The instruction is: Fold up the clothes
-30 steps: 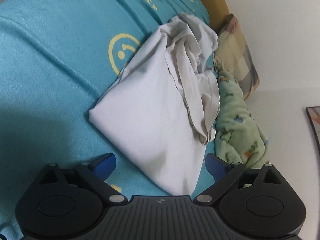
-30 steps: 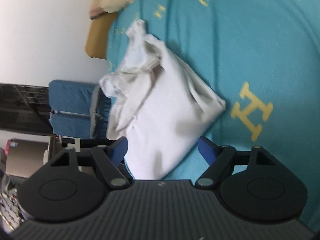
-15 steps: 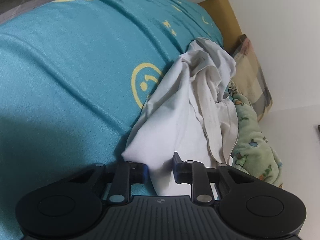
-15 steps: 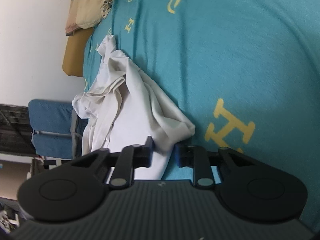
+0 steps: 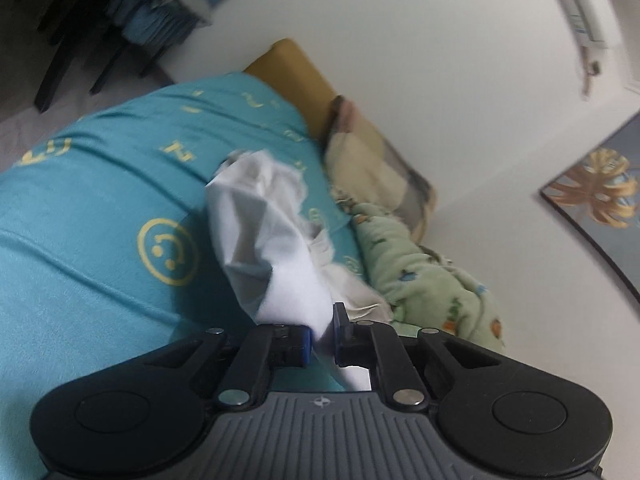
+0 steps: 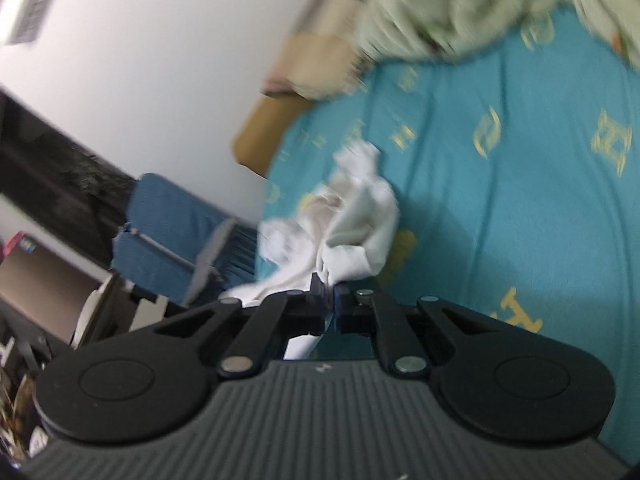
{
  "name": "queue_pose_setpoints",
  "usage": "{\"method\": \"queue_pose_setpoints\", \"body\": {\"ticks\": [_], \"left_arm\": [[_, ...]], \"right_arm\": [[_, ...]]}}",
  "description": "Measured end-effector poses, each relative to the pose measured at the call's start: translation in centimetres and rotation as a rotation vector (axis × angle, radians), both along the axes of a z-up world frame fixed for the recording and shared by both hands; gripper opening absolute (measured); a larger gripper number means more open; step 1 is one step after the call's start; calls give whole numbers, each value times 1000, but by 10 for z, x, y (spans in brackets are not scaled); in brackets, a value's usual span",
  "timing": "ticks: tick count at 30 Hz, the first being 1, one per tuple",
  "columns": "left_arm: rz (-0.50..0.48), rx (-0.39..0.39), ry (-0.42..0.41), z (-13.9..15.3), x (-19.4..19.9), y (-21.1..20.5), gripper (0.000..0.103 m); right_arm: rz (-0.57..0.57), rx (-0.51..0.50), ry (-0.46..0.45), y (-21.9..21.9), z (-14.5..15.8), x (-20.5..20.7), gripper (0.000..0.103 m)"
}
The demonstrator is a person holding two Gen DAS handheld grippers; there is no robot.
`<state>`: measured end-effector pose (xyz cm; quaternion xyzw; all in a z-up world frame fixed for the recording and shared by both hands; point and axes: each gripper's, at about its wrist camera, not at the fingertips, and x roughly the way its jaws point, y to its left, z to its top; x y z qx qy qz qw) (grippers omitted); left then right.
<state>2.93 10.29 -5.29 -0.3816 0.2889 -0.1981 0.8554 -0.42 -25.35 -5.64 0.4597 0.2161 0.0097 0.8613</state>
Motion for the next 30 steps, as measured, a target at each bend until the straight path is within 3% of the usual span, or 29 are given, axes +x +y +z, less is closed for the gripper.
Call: {"method": "queue_pose_setpoints", "body": {"ticks": [4, 7, 12, 16, 20, 24, 27, 30], "left_arm": [[-13, 14, -84, 28, -47, 0, 10], [-7, -33, -125, 40, -85, 1, 10], [-8, -61, -96, 48, -108, 4, 10], [-10, -80, -68, 54, -124, 5, 10], [-5, -88, -29, 61, -127, 5, 10], [8, -62, 73, 66, -50, -5, 10], [21, -21, 187, 60, 11, -11, 10], [23, 10, 219, 40, 51, -14, 11]], "right_arm": [[-28, -5, -68, 2, 19, -40, 7], [-47, -63, -121, 8, 29, -80, 7], [-72, -126, -214, 19, 43, -141, 7], [-93, -135, -231, 17, 47, -159, 7], [-95, -100, -167, 7, 54, -124, 7], [-84, -80, -71, -1, 63, -60, 8], [-69, -54, 19, -7, 58, -4, 8], [-64, -45, 84, -11, 38, 41, 8]]}}
